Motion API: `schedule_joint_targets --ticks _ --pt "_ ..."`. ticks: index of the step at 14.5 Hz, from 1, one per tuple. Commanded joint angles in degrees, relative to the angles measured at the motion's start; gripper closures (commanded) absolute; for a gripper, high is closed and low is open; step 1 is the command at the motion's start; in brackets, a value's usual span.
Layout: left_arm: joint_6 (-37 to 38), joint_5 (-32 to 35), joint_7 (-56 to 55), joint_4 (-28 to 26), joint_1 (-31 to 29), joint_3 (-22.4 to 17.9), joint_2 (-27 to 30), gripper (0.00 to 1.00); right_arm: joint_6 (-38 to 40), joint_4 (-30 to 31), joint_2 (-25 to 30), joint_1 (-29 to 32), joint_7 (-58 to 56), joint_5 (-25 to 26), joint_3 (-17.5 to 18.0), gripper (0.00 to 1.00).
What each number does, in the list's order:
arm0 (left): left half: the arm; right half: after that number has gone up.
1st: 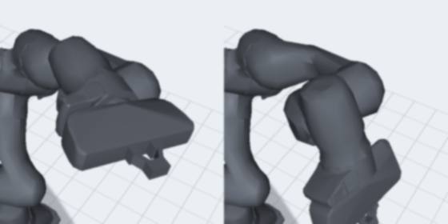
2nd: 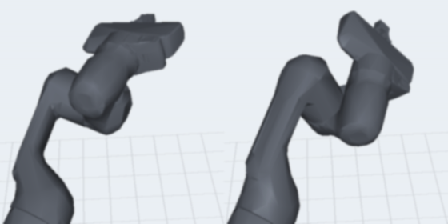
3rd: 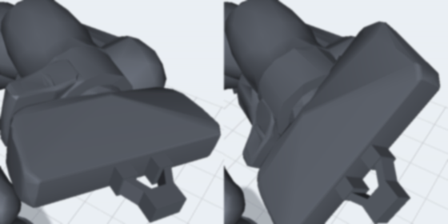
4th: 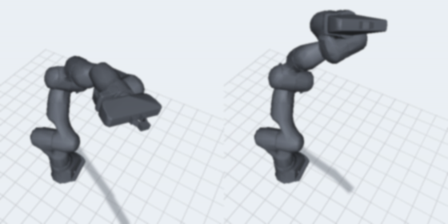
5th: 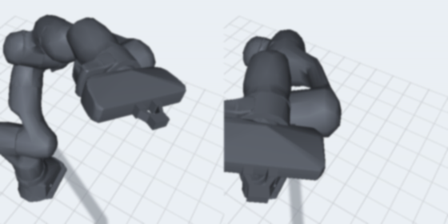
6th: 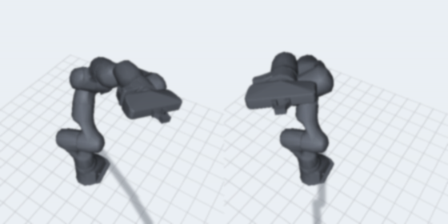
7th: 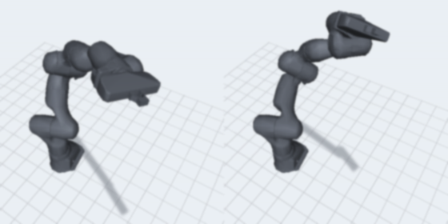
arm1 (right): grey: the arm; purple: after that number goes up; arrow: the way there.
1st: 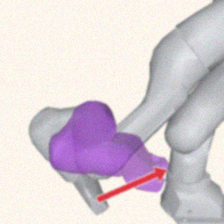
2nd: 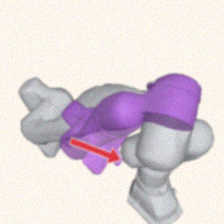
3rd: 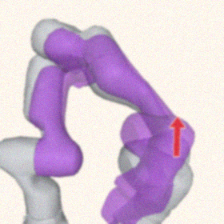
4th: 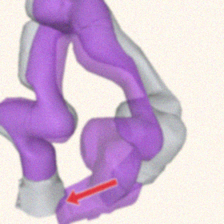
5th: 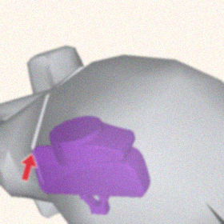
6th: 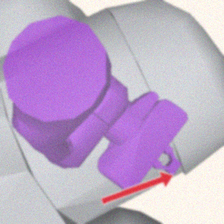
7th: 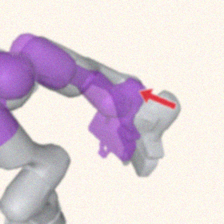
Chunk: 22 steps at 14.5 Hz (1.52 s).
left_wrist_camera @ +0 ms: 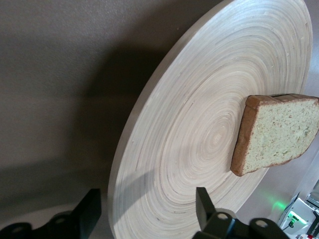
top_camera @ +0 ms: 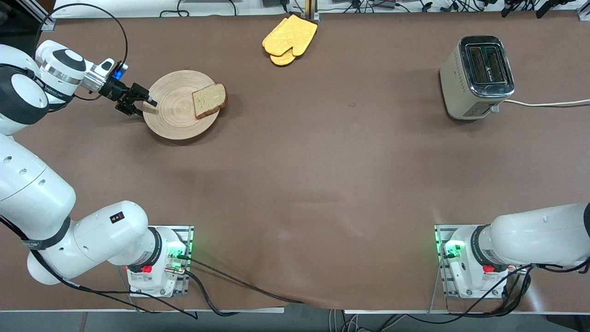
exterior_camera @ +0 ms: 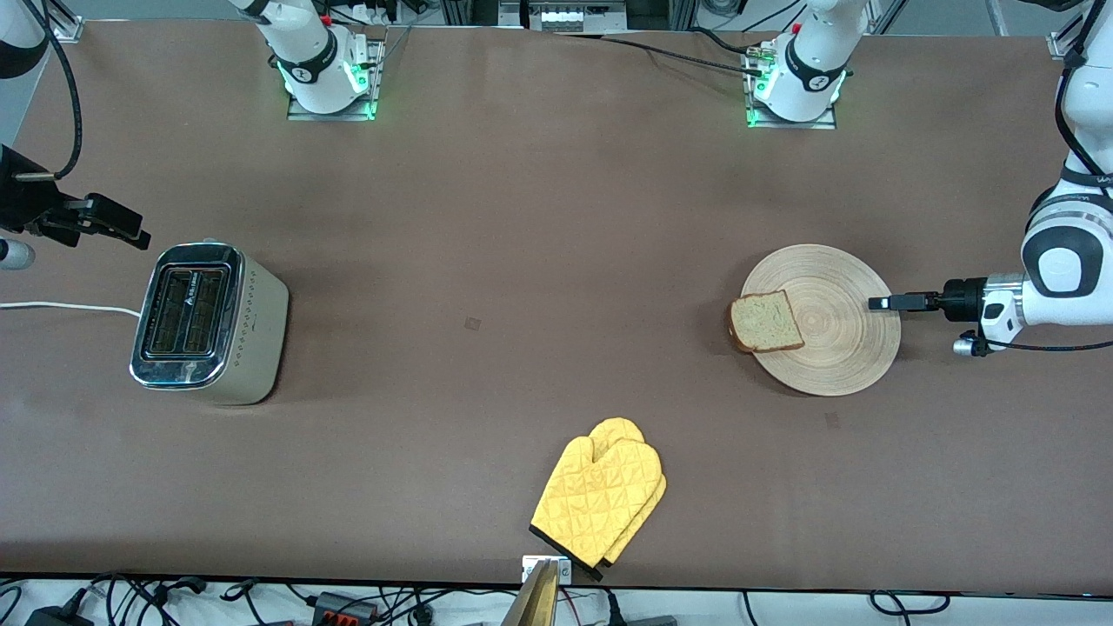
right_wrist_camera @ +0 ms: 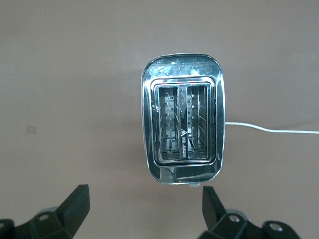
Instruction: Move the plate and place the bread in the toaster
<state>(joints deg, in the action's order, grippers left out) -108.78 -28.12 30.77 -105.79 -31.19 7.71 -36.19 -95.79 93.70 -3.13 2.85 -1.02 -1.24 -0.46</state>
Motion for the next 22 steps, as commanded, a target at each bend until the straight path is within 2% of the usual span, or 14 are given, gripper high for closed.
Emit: schedule_joint_targets --ticks 1,2,4,5,8,9,11,13,15,16,22 --pt "-0.6 -1.8 2.2 -0.3 -0.4 0.6 -0.4 0.29 -0.6 1.5 1.4 0.5 -0.5 -0.3 0.3 0.0" --pt "-0.6 -1.8 3.8 -0.3 -0.4 0.6 -0.5 0.36 -0.5 1.5 1.4 0.5 -0.5 -0.3 0.3 0.0" --pt "-0.4 -2.4 5.6 -0.3 -0.5 0.6 -0.8 0.45 -0.4 1.5 1.4 0.5 -0.5 -0.3 0.3 0.0" --pt "0.1 -2.5 6.5 -0.1 -0.4 0.6 -0.9 0.63 -0.4 1.5 1.3 0.5 -0.5 -0.3 0.3 0.0" --pt "1.3 -2.6 6.4 0.5 -0.2 0.6 -0.9 0.92 -0.4 1.5 1.4 0.5 -0.5 -0.3 0.3 0.0" --pt "2.9 -3.1 6.2 0.7 -0.3 0.6 -0.8 0.99 -0.5 1.5 1.4 0.5 -0.5 -0.3 0.3 0.0" --pt "7.4 -7.7 6.4 1.3 -0.1 0.6 -1.2 0.99 -0.6 1.5 1.3 0.5 -0.5 -0.3 0.3 0.0" --pt "8.8 -8.4 6.4 2.2 0.4 0.7 -1.3 0.99 -0.8 1.5 1.3 0.6 -0.5 -0.3 0.3 0.0" --pt "11.8 -9.9 5.9 3.2 0.2 4.1 -1.4 0.99 -1.0 1.5 1.1 0.6 -0.5 -0.3 0.3 0.0" --pt "12.9 -10.7 5.7 3.7 0.5 4.3 -1.5 0.99 -1.1 1.5 1.0 0.6 -0.5 -0.3 0.3 0.0" --pt "15.3 -20.3 6.2 4.0 7.9 5.0 -3.4 0.99 -1.8 1.4 0.7 0.9 -0.5 -0.3 0.3 0.0"
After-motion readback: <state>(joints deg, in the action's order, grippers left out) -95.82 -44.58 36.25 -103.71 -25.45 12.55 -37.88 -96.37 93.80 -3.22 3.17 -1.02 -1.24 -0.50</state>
